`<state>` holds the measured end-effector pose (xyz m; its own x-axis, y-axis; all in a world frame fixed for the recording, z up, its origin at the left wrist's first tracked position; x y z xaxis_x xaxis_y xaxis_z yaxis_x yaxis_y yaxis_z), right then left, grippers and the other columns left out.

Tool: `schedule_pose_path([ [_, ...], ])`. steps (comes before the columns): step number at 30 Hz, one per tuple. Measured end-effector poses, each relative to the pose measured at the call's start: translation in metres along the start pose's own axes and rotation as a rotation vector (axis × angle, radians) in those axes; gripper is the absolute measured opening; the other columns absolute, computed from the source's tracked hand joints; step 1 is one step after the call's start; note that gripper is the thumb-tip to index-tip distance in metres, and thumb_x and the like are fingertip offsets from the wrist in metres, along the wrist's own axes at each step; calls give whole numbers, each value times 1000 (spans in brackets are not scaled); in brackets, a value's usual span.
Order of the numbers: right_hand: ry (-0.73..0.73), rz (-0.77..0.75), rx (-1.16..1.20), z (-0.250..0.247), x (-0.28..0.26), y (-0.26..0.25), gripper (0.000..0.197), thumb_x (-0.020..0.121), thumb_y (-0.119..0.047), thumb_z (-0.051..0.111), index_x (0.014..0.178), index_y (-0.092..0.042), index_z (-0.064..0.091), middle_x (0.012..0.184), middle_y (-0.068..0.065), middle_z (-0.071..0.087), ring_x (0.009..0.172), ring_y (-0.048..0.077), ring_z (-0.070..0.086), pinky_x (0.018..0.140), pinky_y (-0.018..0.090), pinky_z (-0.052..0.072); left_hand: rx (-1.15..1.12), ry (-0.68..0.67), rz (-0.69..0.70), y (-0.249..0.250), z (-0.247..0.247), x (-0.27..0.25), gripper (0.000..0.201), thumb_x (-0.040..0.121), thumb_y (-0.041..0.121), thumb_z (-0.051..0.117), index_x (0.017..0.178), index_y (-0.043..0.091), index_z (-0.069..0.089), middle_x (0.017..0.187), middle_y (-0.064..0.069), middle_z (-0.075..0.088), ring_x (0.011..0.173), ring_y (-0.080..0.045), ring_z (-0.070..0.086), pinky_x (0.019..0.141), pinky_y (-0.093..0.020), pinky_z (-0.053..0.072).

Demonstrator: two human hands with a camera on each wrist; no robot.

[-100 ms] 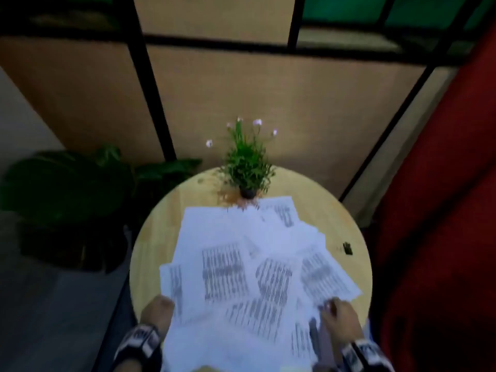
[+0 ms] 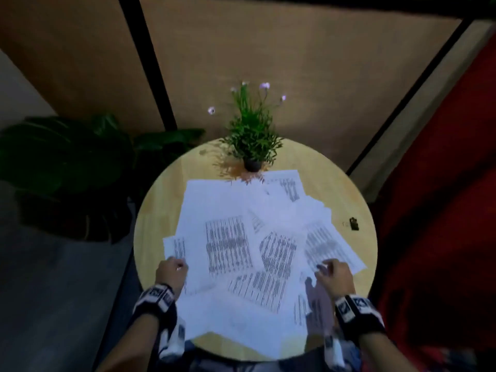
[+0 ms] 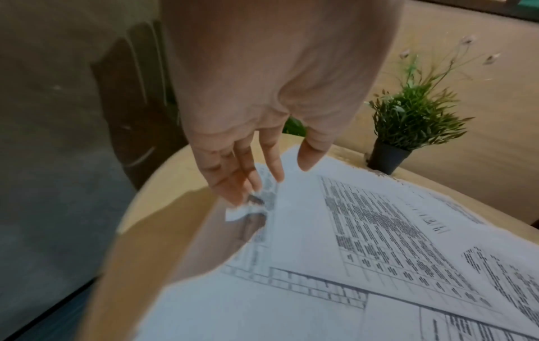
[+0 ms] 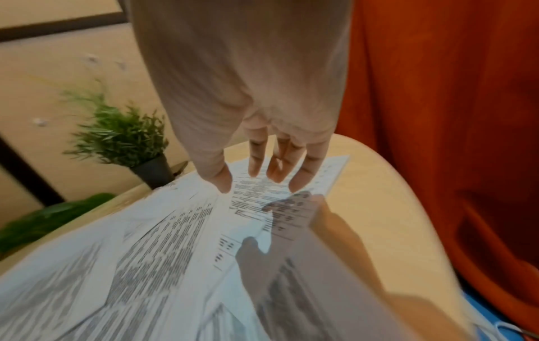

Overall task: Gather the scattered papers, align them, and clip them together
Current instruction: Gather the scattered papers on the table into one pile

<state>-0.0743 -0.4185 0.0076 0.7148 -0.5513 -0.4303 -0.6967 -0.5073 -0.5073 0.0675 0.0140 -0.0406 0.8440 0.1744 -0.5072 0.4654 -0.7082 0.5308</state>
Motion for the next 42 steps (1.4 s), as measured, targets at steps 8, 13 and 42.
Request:
schedule_pose_path([
  [8, 44, 268, 76, 46, 17, 6, 85, 58, -57, 84, 116, -2, 54, 128, 20, 39, 109, 35, 49, 88, 43, 48, 76, -16, -50, -6, 7, 22, 86, 74, 38, 75, 142, 7, 33, 149, -9, 20, 138, -31, 21, 109, -52, 33],
  [13, 64, 239, 83, 67, 15, -17, 95, 59, -38, 89, 133, -4, 39, 136, 17, 30, 118, 34, 46, 99, 43, 46, 190, -18, 23, 19, 22, 33, 86, 57, 48, 83, 128, 22, 41, 137, -2, 24, 131, -28, 23, 103, -51, 36],
  [42, -436, 203, 412, 49, -3, 28, 26, 80, -22, 75, 73, -9, 55, 58, 6, 52, 57, 20, 50, 56, 28, 43, -344, -310, 139, 97, 40, 14, 12, 91, 23, 60, 85, 12, 59, 53, 14, 54, 41, 8, 44, 52, -22, 37],
])
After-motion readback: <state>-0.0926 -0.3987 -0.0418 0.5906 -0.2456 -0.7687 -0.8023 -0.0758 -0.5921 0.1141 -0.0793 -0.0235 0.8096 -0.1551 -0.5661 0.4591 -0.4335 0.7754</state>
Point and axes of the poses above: each hand's wrist, its own x-axis towards the middle knuckle, its own z-axis out of the palm, y = z × x, the point moved 8 cm from there along x, towards the middle knuckle
